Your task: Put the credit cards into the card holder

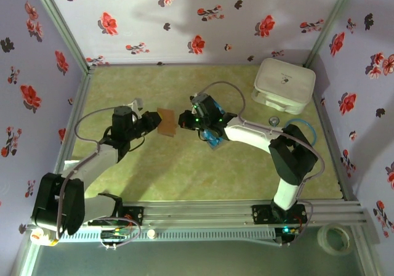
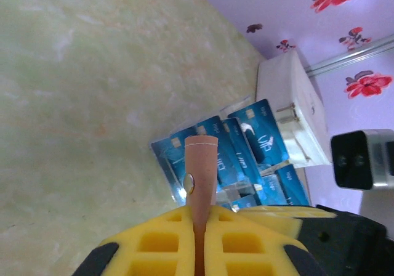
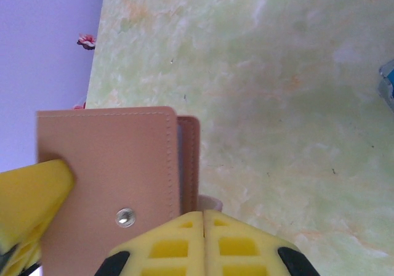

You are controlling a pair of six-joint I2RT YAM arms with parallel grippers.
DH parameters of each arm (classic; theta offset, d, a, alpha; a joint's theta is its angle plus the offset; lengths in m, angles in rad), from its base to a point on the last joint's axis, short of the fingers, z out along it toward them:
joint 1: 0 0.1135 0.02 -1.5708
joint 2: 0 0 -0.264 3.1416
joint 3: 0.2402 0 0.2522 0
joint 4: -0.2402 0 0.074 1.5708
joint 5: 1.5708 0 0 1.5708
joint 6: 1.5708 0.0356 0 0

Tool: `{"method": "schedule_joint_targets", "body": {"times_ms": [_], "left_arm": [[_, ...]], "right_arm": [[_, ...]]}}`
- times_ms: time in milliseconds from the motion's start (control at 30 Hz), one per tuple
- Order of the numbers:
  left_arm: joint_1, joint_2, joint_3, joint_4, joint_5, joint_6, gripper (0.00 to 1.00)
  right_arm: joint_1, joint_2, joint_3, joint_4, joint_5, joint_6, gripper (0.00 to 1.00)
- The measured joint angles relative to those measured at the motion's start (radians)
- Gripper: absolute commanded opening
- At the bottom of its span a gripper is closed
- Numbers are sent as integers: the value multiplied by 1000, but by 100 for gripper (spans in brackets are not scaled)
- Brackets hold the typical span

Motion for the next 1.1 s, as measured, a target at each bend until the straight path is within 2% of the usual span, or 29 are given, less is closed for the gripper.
{"method": "schedule_joint_targets", "body": {"times_ms": [100,167,300,467,767,933,1100], "left_arm": [[0,47,-23,31,0,-1,32],[0,82,-42,61,0,-13,42],[0,156,-66,126,8,-34,54],[0,264,-71,237,39,-59,59],[0,367,-124,403,72,-123,60],[0,361,-135,414,76,-130,60],[0,283,-135,339,71,-117,61]], "right_arm": [[0,-32,-42,16,-14,19,0],[0,-62,-67,18,-24,28,0],[7,-97,-79,31,-36,46,0],[25,-103,-79,60,-50,65,0],[36,-103,-81,82,-76,91,0],[36,-143,-164,114,-79,99,0],[35,-227,-284,121,-79,98,0]]}}
